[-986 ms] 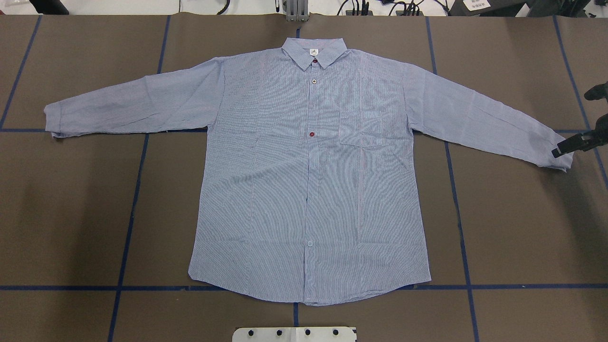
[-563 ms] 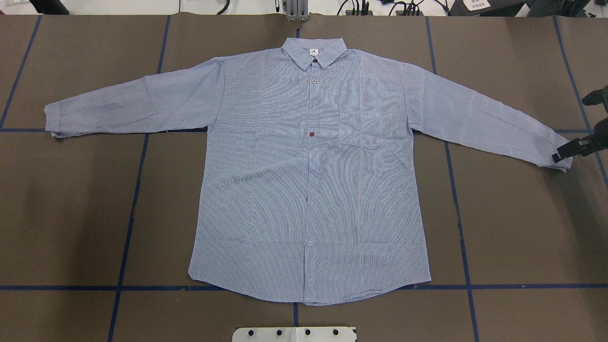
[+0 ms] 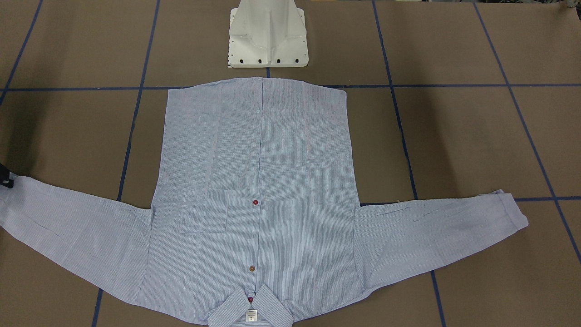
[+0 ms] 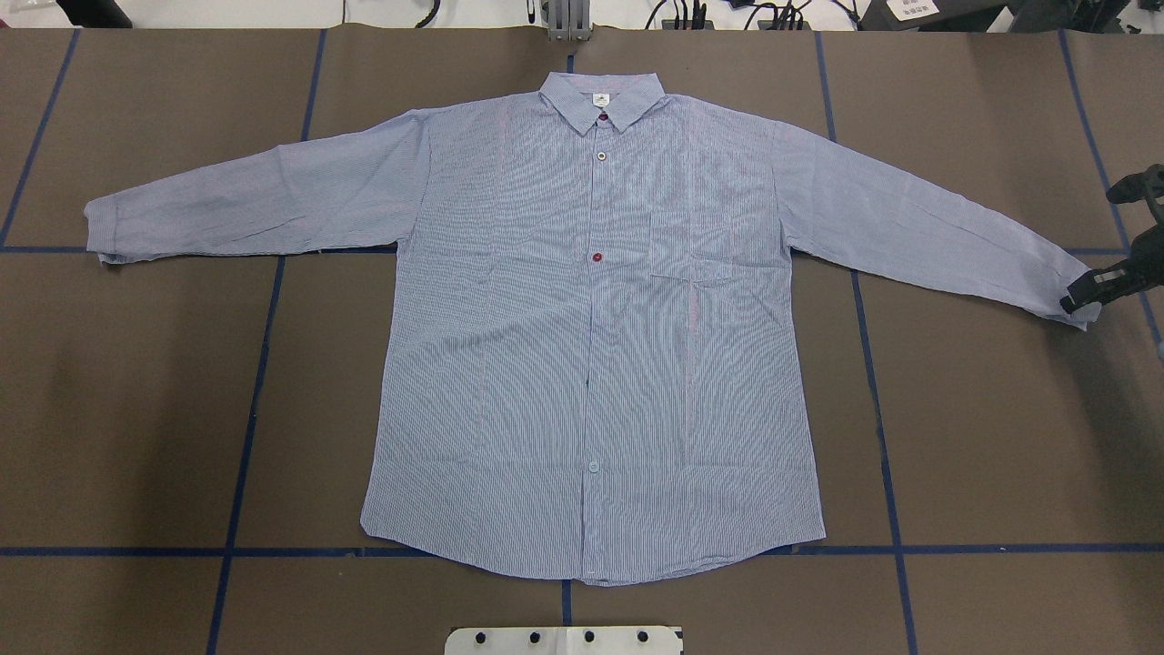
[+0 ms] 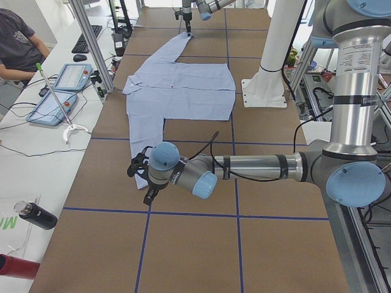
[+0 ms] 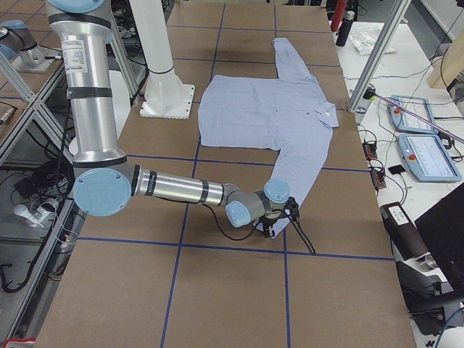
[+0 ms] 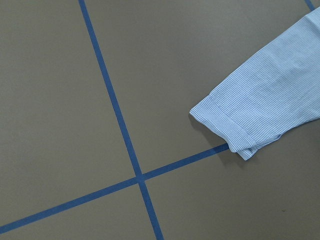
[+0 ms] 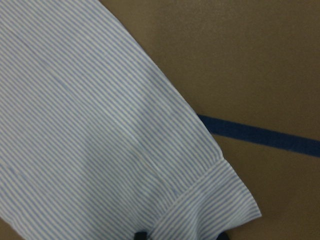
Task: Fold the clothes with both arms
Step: 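Lower the right gripper onto the sleeve cuff nearest it and grasp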
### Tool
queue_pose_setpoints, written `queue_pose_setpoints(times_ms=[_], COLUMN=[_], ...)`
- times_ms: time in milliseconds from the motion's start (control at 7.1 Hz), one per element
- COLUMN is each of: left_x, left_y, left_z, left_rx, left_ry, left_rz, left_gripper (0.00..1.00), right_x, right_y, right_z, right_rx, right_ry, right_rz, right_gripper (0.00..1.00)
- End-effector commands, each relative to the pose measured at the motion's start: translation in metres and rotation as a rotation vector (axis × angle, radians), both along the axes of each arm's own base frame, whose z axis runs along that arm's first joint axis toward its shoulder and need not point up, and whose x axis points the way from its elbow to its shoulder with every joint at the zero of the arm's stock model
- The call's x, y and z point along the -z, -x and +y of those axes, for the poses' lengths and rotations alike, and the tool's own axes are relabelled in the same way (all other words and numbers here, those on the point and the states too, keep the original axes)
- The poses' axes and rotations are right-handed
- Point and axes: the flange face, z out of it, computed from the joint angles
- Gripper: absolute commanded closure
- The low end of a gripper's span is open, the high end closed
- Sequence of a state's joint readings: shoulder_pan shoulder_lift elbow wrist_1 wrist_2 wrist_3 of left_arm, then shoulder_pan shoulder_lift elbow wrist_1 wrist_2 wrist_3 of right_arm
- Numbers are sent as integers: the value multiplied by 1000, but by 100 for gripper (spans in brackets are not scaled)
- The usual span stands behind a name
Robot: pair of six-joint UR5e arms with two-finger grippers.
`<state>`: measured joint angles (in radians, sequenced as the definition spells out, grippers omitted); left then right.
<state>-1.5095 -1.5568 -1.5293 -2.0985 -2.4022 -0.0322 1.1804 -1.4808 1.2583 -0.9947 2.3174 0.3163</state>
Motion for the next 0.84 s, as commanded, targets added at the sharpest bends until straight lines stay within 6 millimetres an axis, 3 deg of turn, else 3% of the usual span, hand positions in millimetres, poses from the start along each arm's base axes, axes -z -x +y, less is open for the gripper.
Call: queue_pose_setpoints(times_ms=[0, 141, 422, 704], left_x=[1, 0, 0, 0], left_y=[0, 0, 0, 0], left_z=[-1, -1, -1, -1], left_rx=[0, 0, 0, 0], left_ry=[-2, 0, 0, 1], left_rz=[0, 0, 0, 0], left_gripper=[0, 0, 0, 0], right_x=[13, 19, 40, 51], right_y=[2, -5, -28, -33], right_z=[-12, -15, -22, -22], right_rx=[-2, -16, -51, -59], right_ry=[9, 1, -9, -36], right_rz=[-3, -9, -47, -54], right_gripper=[69, 74, 100, 100])
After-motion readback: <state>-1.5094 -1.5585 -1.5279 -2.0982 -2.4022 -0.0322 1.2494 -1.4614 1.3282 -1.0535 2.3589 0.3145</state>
